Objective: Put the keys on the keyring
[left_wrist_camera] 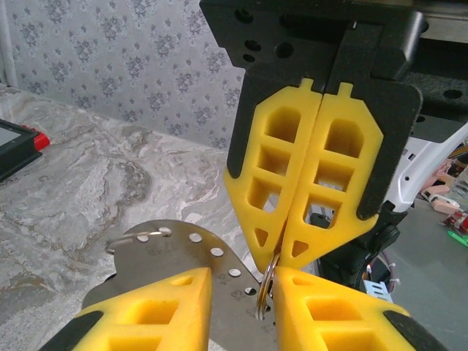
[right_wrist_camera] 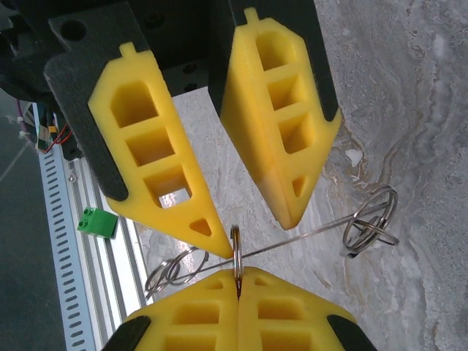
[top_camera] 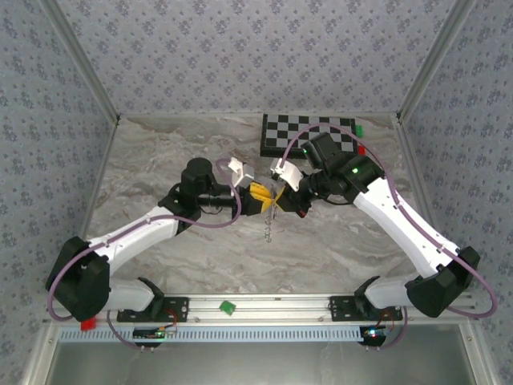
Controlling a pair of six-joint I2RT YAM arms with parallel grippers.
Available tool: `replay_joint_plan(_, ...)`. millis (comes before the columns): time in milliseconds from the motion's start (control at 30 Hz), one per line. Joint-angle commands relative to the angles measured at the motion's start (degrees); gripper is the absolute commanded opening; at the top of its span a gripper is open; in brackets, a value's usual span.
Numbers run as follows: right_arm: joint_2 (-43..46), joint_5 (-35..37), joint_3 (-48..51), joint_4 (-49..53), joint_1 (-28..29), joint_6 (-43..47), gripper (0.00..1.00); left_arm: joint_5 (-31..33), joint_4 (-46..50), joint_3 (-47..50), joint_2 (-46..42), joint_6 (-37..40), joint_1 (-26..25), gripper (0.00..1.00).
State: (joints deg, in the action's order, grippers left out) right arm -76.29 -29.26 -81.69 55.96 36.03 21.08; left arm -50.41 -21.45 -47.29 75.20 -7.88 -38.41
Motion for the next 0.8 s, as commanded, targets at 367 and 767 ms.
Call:
replay_joint_plan(367, -0.2, -0.5, -1.5, 1.0, 1.2, 1.4, 0.0, -1.8, 0.3, -3.0, 0.3, 1.2, -0.9, 0.1)
replay_joint_plan(767, 2.2, 0.7, 1.0, -1.0, 1.1, 0.0, 0.08, -0.6, -1.4, -1.7, -0.6, 0.4, -1.0, 0.0)
